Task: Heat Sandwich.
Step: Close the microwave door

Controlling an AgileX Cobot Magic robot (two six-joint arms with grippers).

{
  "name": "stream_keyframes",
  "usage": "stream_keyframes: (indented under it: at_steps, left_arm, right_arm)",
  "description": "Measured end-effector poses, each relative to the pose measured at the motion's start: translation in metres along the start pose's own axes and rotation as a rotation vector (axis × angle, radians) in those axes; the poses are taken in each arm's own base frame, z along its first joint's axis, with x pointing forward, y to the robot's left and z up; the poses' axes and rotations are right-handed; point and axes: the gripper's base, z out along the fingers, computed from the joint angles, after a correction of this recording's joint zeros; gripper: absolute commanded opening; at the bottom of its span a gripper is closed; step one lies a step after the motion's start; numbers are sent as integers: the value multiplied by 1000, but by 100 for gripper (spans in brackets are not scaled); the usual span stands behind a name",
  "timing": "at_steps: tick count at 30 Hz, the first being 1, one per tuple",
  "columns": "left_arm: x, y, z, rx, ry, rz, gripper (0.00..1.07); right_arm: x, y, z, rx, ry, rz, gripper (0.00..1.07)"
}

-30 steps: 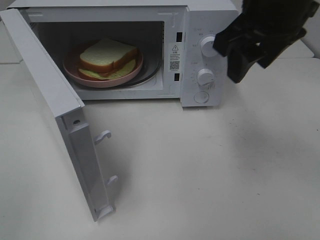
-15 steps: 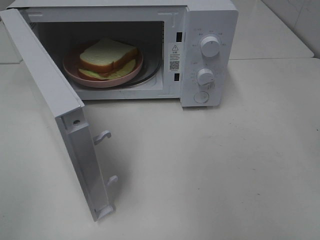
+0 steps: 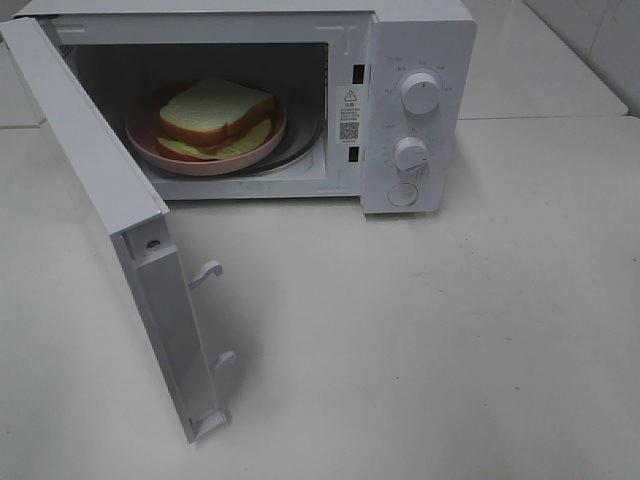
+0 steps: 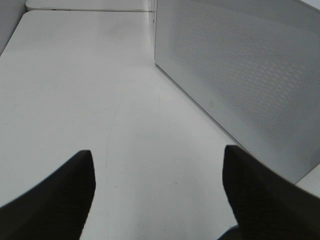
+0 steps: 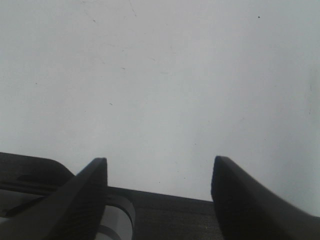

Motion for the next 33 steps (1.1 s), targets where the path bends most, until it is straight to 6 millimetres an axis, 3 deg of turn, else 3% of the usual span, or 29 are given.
stream_keyframes:
  at_steps: [4,13,33]
  left_arm:
    - [0,0,0,0,0,0,68]
    - [0,0,0,0,0,0,68]
    - [0,0,0,0,0,0,68]
  right_arm:
    - [32,0,5,0,-33,0,61]
    - [78,1,11,1,-131,1,61]
    - [117,2,-11,0,-503,12,61]
